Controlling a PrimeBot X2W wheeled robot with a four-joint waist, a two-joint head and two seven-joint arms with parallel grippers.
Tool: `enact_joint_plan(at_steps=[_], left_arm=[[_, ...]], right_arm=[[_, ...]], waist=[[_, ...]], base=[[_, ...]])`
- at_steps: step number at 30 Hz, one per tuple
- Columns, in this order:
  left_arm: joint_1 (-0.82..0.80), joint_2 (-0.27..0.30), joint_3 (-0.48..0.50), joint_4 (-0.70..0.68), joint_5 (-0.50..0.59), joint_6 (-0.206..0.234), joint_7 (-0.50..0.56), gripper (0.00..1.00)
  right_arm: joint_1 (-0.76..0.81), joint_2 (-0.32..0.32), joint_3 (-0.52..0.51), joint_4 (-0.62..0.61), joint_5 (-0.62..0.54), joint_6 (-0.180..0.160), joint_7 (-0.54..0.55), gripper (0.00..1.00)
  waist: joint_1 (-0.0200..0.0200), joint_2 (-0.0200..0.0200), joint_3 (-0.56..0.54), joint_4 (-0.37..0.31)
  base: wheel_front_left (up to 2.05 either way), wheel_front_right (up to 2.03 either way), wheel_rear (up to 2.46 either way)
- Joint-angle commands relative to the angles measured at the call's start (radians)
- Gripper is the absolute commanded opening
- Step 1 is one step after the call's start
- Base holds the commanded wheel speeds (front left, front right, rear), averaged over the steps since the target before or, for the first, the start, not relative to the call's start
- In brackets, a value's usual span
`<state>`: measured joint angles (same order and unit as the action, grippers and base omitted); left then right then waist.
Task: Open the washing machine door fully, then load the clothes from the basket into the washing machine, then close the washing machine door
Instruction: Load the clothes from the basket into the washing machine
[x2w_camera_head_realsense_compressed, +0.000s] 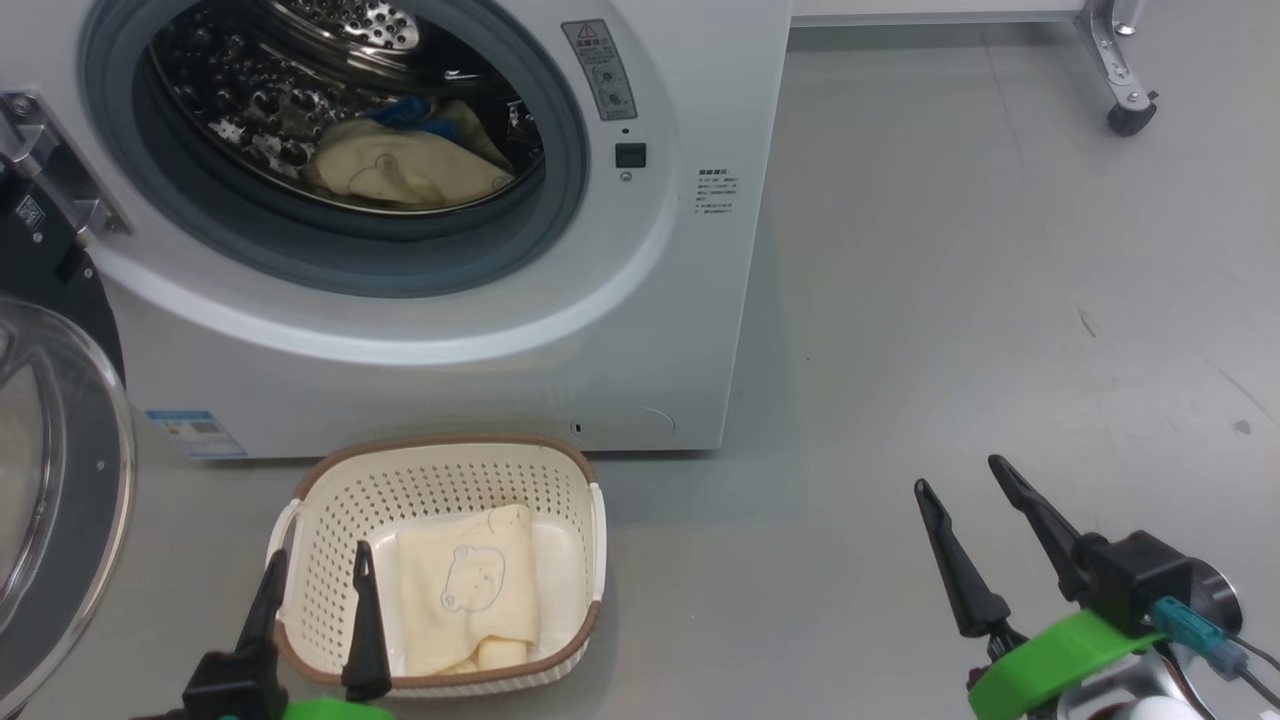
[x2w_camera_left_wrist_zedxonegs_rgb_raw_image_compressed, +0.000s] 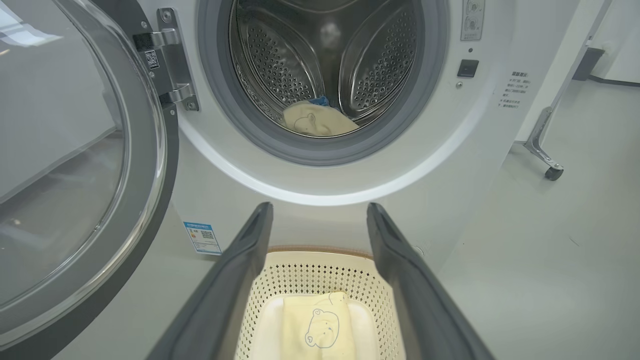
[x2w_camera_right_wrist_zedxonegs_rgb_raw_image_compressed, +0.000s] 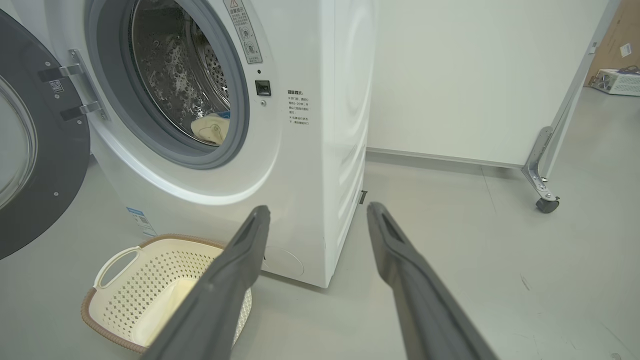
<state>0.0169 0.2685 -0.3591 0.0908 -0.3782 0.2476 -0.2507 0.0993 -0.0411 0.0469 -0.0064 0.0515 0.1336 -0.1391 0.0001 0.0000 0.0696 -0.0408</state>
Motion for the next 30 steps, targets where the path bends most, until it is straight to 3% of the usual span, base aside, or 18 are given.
enact_joint_plan(at_steps=[1,18,30], left_arm=[[-0.053,0.007,0.040,-0.022,0.014,0.071,-0.011,1.00],[-0.217,0.011,0.014,0.081,0.026,0.008,0.003,1.00],[-0.465,0.007,-0.014,0.324,-0.023,-0.116,0.105,1.00]], right_arm=[[-0.026,-0.009,0.017,-0.037,0.007,-0.003,-0.005,1.00],[-0.102,-0.009,0.021,-0.046,0.030,-0.003,-0.034,1.00],[-0.232,-0.009,0.062,-0.026,0.052,-0.003,-0.079,1.00]], waist=[[-0.0001,0.0000,0.004,0.000],[-0.0001,0.0000,0.172,-0.038],[-0.0001,0.0000,0.409,-0.094]], base=[[0.00,0.00,0.00],[0.00,0.00,0.00],[0.00,0.00,0.00]])
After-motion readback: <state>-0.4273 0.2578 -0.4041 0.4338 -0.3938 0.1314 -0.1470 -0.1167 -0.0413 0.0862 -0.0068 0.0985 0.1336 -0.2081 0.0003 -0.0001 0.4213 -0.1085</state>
